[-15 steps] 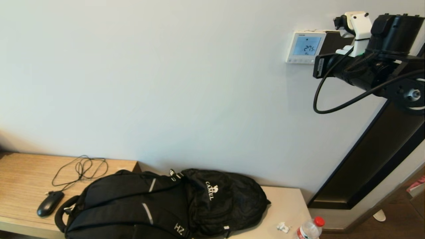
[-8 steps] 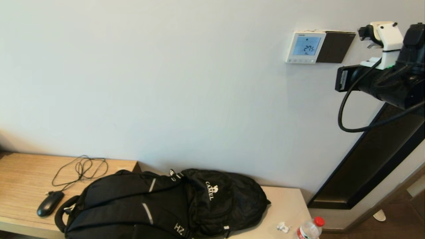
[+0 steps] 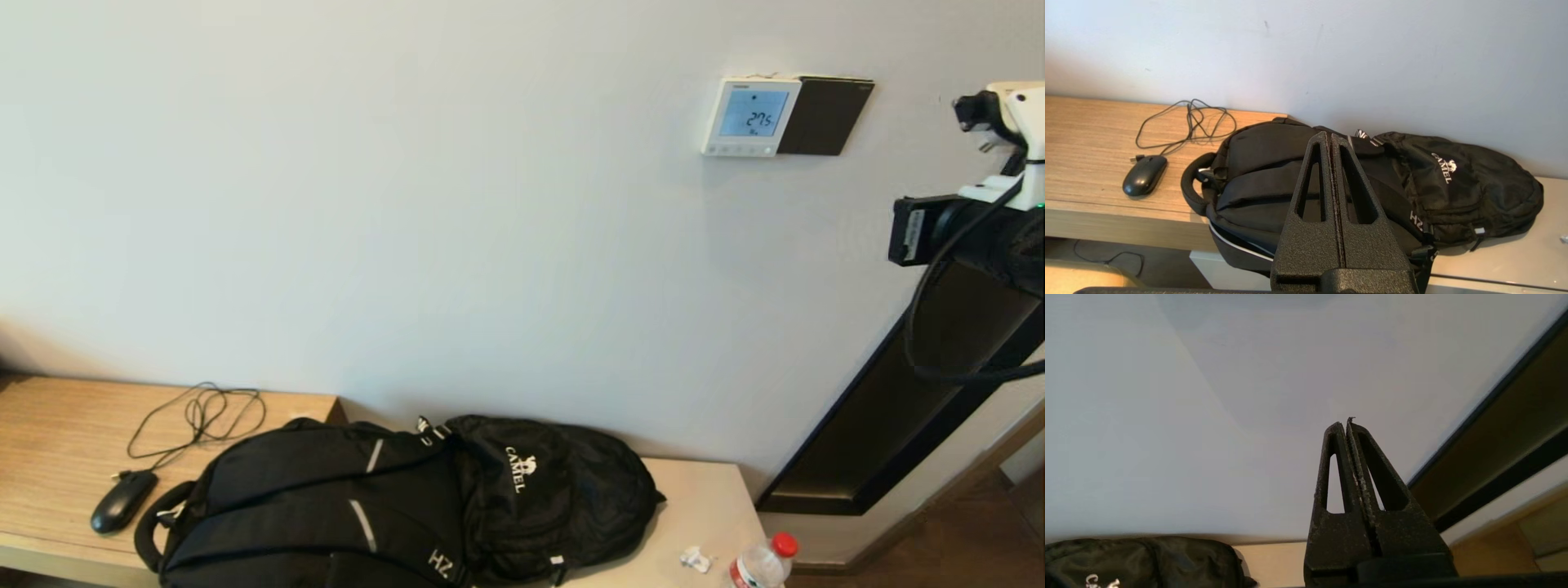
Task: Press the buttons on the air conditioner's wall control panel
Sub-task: Turn off the central air conditioner
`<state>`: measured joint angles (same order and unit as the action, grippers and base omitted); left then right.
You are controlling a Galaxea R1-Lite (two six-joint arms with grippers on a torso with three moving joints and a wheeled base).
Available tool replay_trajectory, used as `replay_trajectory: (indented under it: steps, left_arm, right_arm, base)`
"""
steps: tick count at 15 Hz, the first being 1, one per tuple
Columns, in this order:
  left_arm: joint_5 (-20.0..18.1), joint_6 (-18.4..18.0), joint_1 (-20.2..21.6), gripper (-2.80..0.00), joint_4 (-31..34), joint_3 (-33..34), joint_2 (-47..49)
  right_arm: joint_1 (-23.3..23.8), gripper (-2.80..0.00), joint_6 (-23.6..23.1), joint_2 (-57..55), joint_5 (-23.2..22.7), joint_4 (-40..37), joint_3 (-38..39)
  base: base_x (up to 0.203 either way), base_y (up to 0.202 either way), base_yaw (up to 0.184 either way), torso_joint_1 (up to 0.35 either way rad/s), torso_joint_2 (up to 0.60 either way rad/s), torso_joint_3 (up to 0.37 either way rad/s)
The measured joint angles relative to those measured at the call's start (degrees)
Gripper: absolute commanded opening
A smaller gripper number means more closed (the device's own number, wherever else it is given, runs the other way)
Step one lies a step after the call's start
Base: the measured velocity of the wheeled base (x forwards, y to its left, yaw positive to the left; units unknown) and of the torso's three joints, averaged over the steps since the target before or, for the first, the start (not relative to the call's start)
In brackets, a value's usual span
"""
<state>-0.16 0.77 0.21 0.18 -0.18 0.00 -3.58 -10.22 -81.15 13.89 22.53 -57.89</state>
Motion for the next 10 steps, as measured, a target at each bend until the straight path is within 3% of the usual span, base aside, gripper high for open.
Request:
replay_trajectory:
  steps: [10]
  left_arm:
    - [-0.01, -0.02, -0.02, -2.80, 0.03, 0.00, 0.00]
  right_arm:
    - [1.00, -2.80, 0.18, 19.86, -0.35, -2.98, 20.35]
  base:
    - [0.000, 0.000, 0.000, 0.000, 0.00, 0.000]
